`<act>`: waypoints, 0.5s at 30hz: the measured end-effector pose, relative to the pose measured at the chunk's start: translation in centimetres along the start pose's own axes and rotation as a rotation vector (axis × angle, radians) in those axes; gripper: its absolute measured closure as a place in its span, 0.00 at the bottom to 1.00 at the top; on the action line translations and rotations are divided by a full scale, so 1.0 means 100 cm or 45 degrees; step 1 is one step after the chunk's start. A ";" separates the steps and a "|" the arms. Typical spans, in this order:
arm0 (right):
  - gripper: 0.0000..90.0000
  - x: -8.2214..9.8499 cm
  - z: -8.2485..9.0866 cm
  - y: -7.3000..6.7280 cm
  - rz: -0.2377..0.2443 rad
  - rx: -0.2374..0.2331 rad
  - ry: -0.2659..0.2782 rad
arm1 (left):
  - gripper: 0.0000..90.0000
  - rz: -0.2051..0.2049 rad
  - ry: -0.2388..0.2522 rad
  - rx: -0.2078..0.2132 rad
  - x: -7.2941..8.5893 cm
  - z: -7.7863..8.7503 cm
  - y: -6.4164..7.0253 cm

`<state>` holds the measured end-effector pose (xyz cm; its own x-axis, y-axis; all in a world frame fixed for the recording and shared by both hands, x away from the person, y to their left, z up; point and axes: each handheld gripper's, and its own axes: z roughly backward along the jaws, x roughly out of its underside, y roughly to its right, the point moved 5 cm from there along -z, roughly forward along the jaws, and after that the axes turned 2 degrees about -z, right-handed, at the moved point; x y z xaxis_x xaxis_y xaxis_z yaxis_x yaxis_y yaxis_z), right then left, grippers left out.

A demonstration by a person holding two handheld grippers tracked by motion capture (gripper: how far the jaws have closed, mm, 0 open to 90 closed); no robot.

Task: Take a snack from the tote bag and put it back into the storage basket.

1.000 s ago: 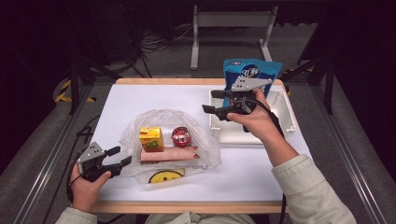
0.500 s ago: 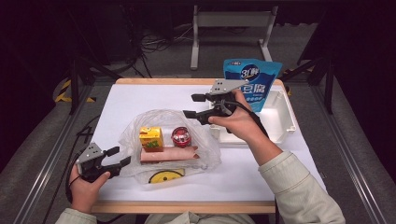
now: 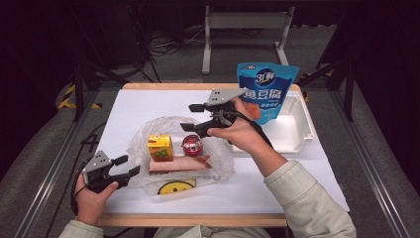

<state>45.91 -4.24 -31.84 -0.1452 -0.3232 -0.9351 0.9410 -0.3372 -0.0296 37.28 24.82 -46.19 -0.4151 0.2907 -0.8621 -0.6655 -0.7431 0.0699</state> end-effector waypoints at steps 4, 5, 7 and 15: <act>0.33 0.002 -0.009 -0.003 -0.003 -0.016 -0.022 | 0.39 -0.001 -0.002 0.001 0.000 0.000 0.000; 0.33 0.003 -0.011 -0.004 -0.006 -0.022 -0.029 | 0.39 -0.001 -0.002 0.002 0.000 0.000 0.000; 0.33 0.004 -0.016 -0.005 -0.011 -0.030 -0.041 | 0.39 -0.002 -0.002 0.001 0.000 0.000 0.001; 0.32 0.009 -0.033 -0.009 -0.018 -0.059 -0.077 | 0.38 0.005 0.003 -0.001 0.001 0.002 0.000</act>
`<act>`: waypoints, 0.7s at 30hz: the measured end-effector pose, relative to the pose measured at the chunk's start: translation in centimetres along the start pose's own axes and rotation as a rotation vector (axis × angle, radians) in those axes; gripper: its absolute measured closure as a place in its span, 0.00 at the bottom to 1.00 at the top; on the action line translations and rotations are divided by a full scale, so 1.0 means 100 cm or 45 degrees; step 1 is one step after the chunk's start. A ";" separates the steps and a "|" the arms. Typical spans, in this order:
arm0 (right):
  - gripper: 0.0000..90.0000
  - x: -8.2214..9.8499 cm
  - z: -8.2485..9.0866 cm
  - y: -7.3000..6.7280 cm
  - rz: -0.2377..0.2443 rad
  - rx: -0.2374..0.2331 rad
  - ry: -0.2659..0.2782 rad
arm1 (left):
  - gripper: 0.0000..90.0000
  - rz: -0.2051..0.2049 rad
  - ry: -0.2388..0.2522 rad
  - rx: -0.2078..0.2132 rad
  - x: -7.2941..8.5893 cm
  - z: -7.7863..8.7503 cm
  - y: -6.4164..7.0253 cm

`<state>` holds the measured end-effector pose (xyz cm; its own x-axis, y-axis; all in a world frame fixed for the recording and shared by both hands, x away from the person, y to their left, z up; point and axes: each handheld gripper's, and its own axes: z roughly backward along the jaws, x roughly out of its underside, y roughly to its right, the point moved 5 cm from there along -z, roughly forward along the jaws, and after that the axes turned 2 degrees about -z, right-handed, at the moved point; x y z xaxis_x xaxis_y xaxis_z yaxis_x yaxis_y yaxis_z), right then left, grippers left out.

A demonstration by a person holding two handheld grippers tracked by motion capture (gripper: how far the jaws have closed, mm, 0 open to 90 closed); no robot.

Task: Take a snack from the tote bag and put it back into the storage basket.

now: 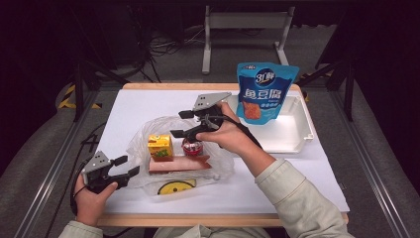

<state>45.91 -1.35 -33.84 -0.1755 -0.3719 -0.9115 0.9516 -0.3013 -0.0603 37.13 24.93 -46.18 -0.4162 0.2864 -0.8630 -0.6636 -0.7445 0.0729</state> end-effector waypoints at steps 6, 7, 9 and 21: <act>0.31 0.004 -0.013 -0.003 0.001 -0.026 -0.029 | 0.38 0.003 -0.008 0.000 0.002 0.002 0.001; 0.31 0.004 -0.015 -0.003 0.005 -0.030 -0.037 | 0.38 0.001 -0.009 0.001 0.002 0.002 0.002; 0.30 0.006 -0.019 -0.004 0.005 -0.039 -0.053 | 0.38 -0.001 -0.010 -0.002 0.003 0.003 0.001; 0.29 0.020 -0.043 -0.006 0.018 -0.052 -0.150 | 0.38 0.001 -0.012 0.003 0.003 0.002 0.001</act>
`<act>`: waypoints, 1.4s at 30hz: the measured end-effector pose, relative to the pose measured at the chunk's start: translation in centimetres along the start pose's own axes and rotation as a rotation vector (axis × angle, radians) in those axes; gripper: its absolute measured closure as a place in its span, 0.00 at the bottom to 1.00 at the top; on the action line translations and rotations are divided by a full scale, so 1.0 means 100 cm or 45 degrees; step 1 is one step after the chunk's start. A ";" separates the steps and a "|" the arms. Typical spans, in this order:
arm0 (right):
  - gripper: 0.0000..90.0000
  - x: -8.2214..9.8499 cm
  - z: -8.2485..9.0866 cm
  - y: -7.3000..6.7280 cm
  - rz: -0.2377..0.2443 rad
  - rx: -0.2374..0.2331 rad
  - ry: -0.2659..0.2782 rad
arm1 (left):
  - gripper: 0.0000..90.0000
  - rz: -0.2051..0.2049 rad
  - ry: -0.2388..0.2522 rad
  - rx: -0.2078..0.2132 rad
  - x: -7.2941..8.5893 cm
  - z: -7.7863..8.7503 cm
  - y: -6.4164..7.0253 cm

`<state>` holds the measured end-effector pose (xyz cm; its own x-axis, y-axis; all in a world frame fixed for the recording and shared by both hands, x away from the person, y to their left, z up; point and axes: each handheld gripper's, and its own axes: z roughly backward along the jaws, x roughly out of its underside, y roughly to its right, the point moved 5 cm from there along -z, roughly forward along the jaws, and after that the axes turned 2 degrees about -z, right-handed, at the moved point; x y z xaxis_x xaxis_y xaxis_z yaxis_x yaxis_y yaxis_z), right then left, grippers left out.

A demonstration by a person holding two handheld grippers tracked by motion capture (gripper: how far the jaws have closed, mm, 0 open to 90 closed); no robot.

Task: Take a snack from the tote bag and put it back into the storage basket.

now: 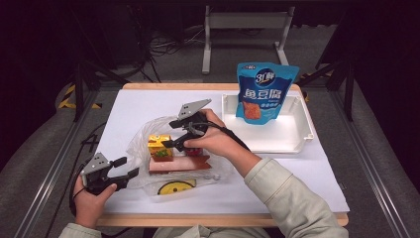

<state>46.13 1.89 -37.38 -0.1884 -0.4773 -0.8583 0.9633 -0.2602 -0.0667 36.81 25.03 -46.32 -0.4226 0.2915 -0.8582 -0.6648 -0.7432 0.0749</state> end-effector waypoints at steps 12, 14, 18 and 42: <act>0.28 0.010 -0.021 -0.001 0.004 -0.004 -0.080 | 0.38 0.000 0.000 0.006 -0.001 -0.002 -0.001; 0.28 0.011 -0.024 0.000 0.002 0.000 -0.091 | 0.38 0.001 0.001 0.007 -0.001 -0.002 -0.001; 0.28 0.013 -0.029 0.000 0.004 0.002 -0.117 | 0.38 0.001 0.001 0.010 -0.001 -0.002 -0.001; 0.27 0.022 -0.056 -0.001 -0.014 0.011 -0.195 | 0.38 0.006 0.003 0.012 -0.001 -0.002 -0.001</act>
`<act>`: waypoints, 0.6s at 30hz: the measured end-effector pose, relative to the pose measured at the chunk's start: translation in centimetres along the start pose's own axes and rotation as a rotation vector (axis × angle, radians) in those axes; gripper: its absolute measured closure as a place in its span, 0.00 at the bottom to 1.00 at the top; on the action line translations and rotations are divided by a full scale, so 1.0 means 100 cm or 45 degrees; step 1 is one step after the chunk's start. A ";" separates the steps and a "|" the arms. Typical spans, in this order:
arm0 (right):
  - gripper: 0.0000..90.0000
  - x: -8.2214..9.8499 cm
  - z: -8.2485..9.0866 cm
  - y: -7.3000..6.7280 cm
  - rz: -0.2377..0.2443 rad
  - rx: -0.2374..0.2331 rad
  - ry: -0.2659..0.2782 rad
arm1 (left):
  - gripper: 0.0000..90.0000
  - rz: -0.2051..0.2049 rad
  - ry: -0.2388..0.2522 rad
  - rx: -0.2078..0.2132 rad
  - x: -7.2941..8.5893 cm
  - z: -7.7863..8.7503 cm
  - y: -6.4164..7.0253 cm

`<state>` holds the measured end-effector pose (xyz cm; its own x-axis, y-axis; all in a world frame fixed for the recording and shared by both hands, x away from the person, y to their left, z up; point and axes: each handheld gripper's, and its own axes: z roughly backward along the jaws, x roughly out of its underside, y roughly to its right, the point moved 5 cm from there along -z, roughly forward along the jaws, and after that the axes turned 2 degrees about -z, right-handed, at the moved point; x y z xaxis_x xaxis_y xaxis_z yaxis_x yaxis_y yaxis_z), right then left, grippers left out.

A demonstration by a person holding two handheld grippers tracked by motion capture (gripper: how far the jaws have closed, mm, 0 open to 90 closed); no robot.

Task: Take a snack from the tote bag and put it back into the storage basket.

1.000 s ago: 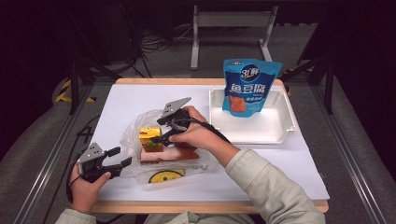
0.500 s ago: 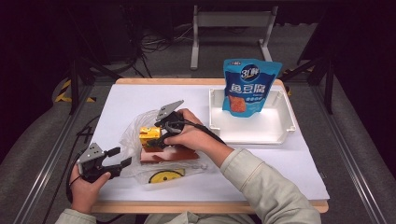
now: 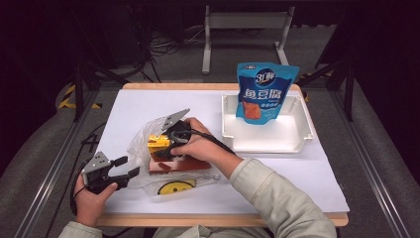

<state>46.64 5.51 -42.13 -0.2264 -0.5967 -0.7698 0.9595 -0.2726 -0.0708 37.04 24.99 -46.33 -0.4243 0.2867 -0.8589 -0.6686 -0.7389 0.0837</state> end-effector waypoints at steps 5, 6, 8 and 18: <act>0.27 0.003 -0.008 -0.002 -0.008 0.001 -0.023 | 0.38 -0.002 -0.001 0.001 0.000 0.000 0.000; 0.27 0.003 -0.008 -0.002 -0.008 0.003 -0.026 | 0.38 -0.003 -0.001 0.001 0.000 0.000 0.000; 0.29 0.002 -0.009 -0.002 -0.004 0.007 -0.028 | 0.38 -0.005 0.000 0.000 0.000 0.000 0.000; 0.40 0.003 -0.010 -0.002 0.042 0.020 -0.047 | 0.38 -0.006 -0.001 0.001 0.000 0.000 0.000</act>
<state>46.58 6.19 -42.96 -0.2007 -0.6331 -0.7476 0.9640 -0.2637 -0.0356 37.04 25.01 -46.33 -0.4215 0.2905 -0.8590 -0.6710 -0.7371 0.0800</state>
